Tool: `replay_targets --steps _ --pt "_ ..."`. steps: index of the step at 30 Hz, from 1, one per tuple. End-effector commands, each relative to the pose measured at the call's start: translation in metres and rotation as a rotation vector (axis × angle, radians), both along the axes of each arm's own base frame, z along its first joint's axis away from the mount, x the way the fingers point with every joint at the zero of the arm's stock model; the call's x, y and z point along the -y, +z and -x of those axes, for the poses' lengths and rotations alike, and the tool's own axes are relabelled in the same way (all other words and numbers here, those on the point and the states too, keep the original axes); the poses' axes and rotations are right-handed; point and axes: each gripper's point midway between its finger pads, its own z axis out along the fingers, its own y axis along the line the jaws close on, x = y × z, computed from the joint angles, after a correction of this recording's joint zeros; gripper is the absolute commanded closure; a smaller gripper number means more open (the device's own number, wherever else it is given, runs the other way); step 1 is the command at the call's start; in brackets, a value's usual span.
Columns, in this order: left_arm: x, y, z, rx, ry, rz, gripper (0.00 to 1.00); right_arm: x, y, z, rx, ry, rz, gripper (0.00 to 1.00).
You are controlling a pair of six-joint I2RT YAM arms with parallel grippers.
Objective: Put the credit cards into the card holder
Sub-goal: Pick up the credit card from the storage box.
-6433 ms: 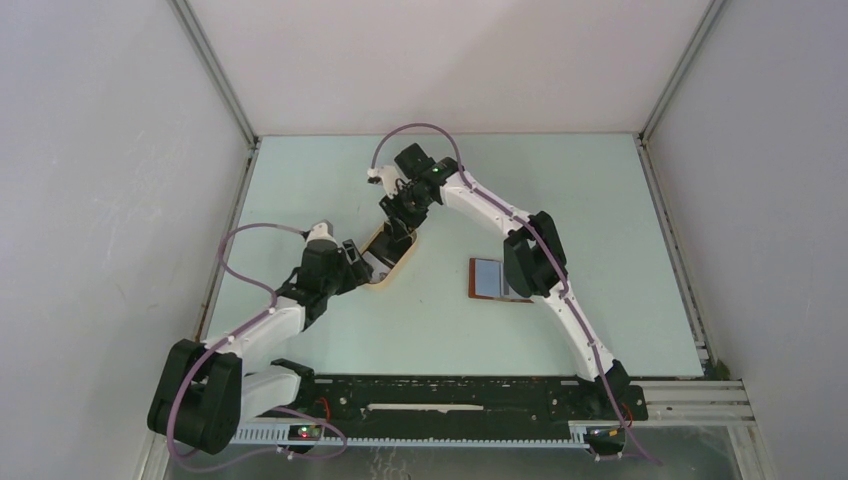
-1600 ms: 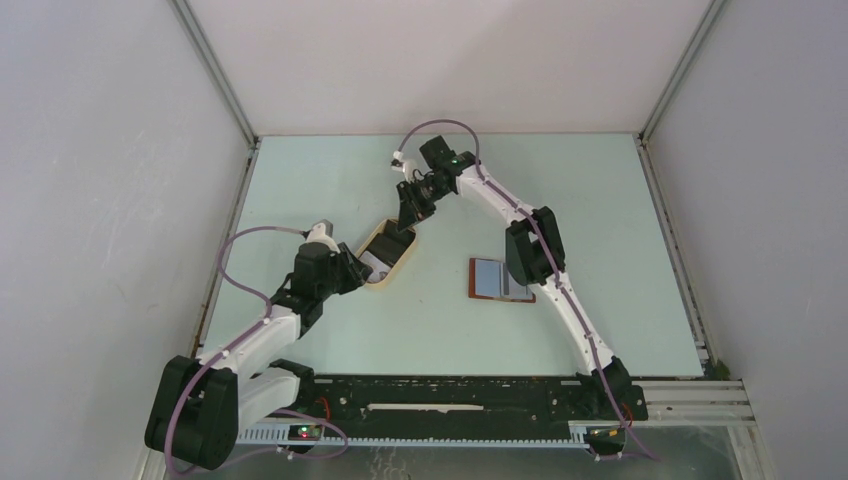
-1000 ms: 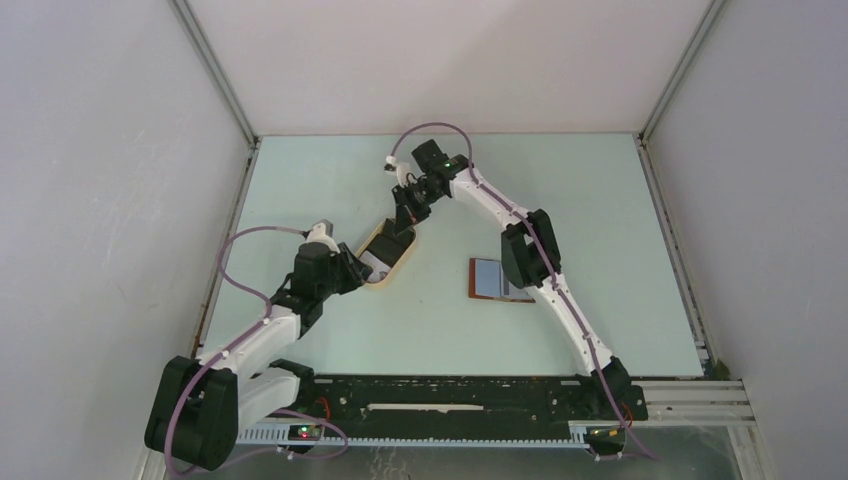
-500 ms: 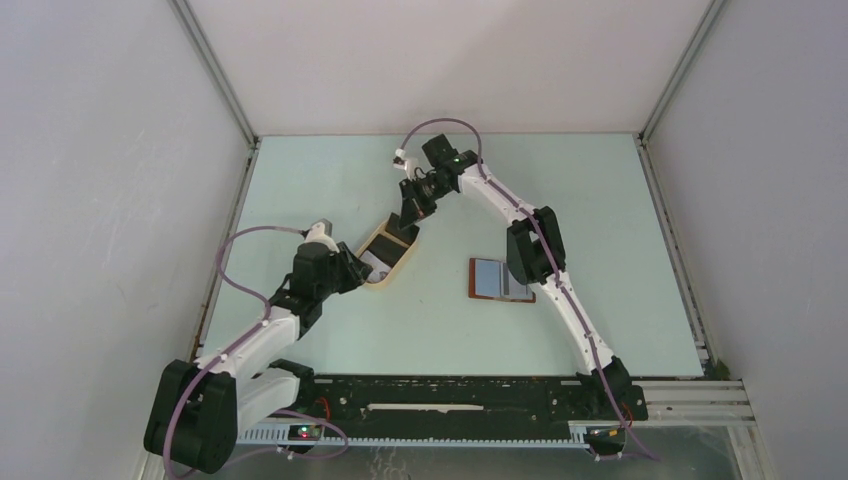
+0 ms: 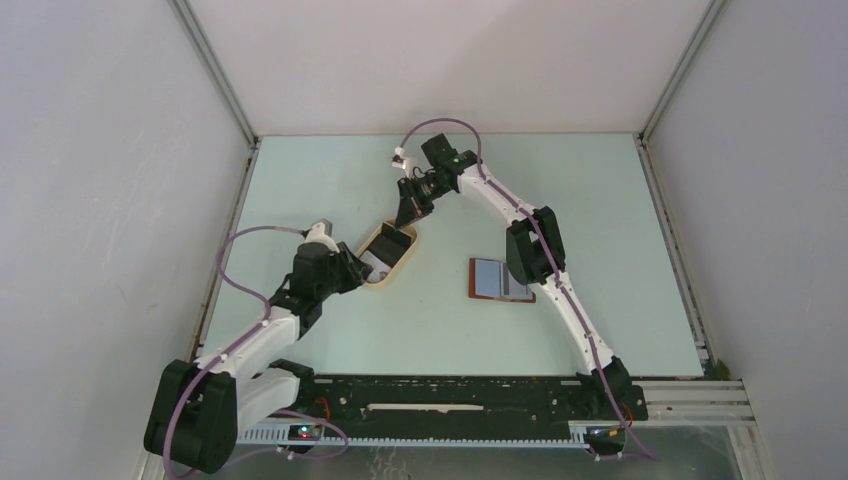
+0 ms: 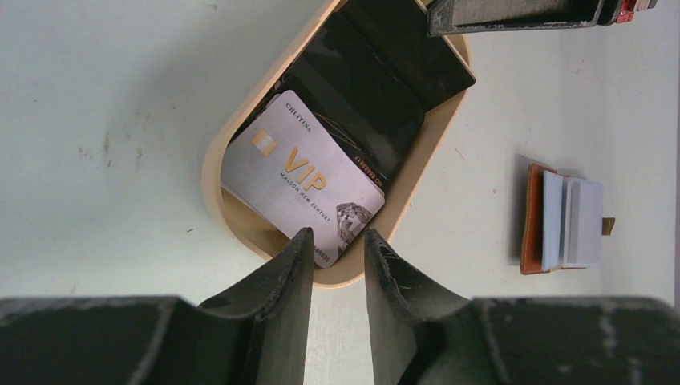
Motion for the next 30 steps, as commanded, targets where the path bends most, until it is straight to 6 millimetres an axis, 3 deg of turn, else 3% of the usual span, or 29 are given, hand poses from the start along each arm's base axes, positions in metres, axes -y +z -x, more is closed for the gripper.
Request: replay_targets --steps 1,5,12,18,23,30 --pt "0.003 0.020 -0.009 0.058 -0.007 0.025 0.65 -0.001 0.017 -0.005 0.017 -0.011 -0.029 0.86" --pt "0.003 0.021 -0.009 0.061 -0.007 0.026 0.65 0.002 0.015 -0.007 0.029 -0.014 -0.018 0.88" --pt "0.003 0.022 -0.008 0.061 -0.008 0.028 0.65 -0.003 0.002 -0.002 0.085 0.011 0.039 0.70" --pt "0.002 0.024 -0.007 0.068 -0.007 0.026 0.65 -0.009 -0.009 0.004 0.119 0.031 0.081 0.65" --pt "0.002 0.024 -0.006 0.070 -0.010 0.026 0.65 -0.014 -0.013 0.012 0.105 0.052 0.077 0.66" --pt "0.001 0.021 -0.005 0.066 -0.010 0.018 0.65 -0.015 -0.010 0.014 0.082 0.039 0.070 0.85"
